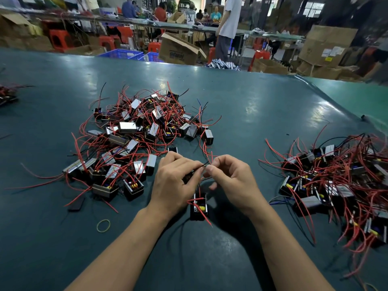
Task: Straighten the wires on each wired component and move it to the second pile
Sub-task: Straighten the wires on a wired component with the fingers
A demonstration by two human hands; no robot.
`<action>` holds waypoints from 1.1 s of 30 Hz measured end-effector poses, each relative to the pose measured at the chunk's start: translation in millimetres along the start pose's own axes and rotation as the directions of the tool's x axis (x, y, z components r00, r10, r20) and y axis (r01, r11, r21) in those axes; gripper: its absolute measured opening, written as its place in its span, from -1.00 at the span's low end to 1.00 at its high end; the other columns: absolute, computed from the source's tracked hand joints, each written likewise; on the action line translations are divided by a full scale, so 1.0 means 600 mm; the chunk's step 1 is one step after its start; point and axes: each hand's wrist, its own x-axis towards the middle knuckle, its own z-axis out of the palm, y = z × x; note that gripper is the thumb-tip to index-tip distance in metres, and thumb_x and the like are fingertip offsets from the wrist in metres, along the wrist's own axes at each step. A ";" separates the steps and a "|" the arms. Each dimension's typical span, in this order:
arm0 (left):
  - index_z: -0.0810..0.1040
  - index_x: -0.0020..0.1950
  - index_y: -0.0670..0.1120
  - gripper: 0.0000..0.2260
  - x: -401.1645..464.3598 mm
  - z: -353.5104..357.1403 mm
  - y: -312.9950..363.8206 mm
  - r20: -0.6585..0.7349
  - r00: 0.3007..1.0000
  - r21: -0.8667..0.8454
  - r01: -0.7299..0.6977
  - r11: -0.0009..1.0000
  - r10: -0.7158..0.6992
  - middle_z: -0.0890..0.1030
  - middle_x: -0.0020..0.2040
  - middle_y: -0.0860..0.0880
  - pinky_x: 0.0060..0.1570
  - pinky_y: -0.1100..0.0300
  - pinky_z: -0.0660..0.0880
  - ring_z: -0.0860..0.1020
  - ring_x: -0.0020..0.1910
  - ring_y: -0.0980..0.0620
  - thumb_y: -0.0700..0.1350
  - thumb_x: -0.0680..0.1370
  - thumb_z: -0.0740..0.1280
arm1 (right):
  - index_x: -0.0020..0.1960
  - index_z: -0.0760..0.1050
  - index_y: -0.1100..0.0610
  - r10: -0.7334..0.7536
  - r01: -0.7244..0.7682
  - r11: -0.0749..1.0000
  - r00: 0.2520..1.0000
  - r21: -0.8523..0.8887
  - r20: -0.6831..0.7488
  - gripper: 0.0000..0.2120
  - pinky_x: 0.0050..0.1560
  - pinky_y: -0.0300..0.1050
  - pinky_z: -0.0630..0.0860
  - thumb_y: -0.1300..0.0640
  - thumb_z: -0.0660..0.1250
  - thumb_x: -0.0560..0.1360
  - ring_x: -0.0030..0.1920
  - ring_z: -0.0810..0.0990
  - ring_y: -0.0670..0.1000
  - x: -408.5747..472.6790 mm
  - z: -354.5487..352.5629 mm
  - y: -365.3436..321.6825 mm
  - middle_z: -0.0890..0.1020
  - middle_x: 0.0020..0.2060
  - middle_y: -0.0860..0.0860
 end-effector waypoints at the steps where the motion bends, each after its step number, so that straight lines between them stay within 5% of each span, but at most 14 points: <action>1: 0.70 -0.11 -0.15 -0.92 0.000 0.000 0.000 0.000 1.000 -0.002 0.001 1.000 -0.001 0.68 -0.21 0.04 -0.15 -0.08 0.48 0.50 -0.18 -0.08 -0.16 0.46 0.46 | -0.18 0.46 0.15 0.021 -0.022 0.999 1.000 0.029 0.012 -0.82 -0.36 -0.24 0.55 0.35 0.34 0.53 -0.20 0.64 -0.07 0.000 0.000 -0.002 0.65 -0.34 -0.07; 7: 0.70 -0.13 -0.13 -0.93 -0.001 -0.007 0.000 -0.055 0.991 -0.046 0.123 0.991 -0.125 0.64 -0.25 0.07 -0.12 0.00 0.48 0.47 -0.18 0.01 -0.16 0.46 0.44 | -0.15 0.46 0.19 0.063 -0.043 0.979 0.993 0.201 -0.095 -0.88 -0.31 -0.24 0.56 0.33 0.32 0.54 -0.20 0.68 -0.05 0.001 -0.010 -0.016 0.68 -0.29 0.06; 15: 0.72 -0.09 -0.11 -0.92 0.004 -0.014 0.015 -0.011 0.990 -0.156 0.137 0.978 -0.140 0.51 -0.25 0.26 -0.14 -0.03 0.50 0.50 -0.19 0.01 -0.14 0.46 0.47 | -0.14 0.61 0.12 -0.042 0.047 0.998 0.994 0.049 -0.098 -0.86 -0.27 -0.12 0.60 0.34 0.41 0.49 -0.22 0.65 0.05 -0.004 0.009 -0.014 0.68 -0.26 0.09; 23: 0.71 -0.07 -0.06 -0.93 0.002 -0.012 0.018 0.051 0.976 -0.168 0.216 0.962 -0.211 0.52 -0.19 0.07 -0.03 -0.07 0.49 0.51 -0.13 0.08 -0.13 0.46 0.49 | -0.13 0.61 0.15 -0.086 0.088 0.996 0.988 0.009 -0.129 -0.87 -0.31 -0.17 0.59 0.36 0.40 0.48 -0.24 0.68 0.02 -0.005 0.008 -0.018 0.69 -0.27 0.06; 26: 0.71 -0.06 -0.04 -0.90 0.004 -0.009 0.022 0.032 0.974 -0.172 0.225 0.959 -0.223 0.52 -0.17 0.16 0.05 -0.14 0.45 0.50 -0.10 0.19 -0.08 0.47 0.44 | -0.12 0.60 0.21 -0.086 0.091 0.996 0.984 0.023 -0.157 -0.90 -0.32 -0.20 0.58 0.38 0.39 0.49 -0.23 0.69 0.03 -0.004 0.006 -0.017 0.69 -0.27 0.11; 29: 0.71 0.00 0.00 -0.86 0.009 -0.010 0.024 0.000 0.986 -0.154 0.167 0.974 -0.169 0.54 -0.18 0.22 0.04 -0.26 0.41 0.55 -0.09 0.07 -0.10 0.45 0.45 | -0.13 0.59 0.22 -0.095 0.108 0.993 0.973 0.050 -0.210 -0.89 -0.31 -0.19 0.58 0.40 0.40 0.47 -0.25 0.69 0.09 -0.003 0.006 -0.016 0.68 -0.26 0.16; 33: 0.71 0.03 0.02 -0.85 0.005 -0.008 0.023 0.014 0.991 -0.090 0.137 0.986 -0.136 0.65 -0.19 0.18 0.08 -0.14 0.31 0.50 -0.04 0.03 -0.07 0.48 0.42 | -0.14 0.61 0.17 -0.106 0.117 0.992 0.975 0.046 -0.194 -0.88 -0.30 -0.15 0.60 0.37 0.41 0.48 -0.25 0.70 0.10 -0.005 0.011 -0.013 0.69 -0.27 0.11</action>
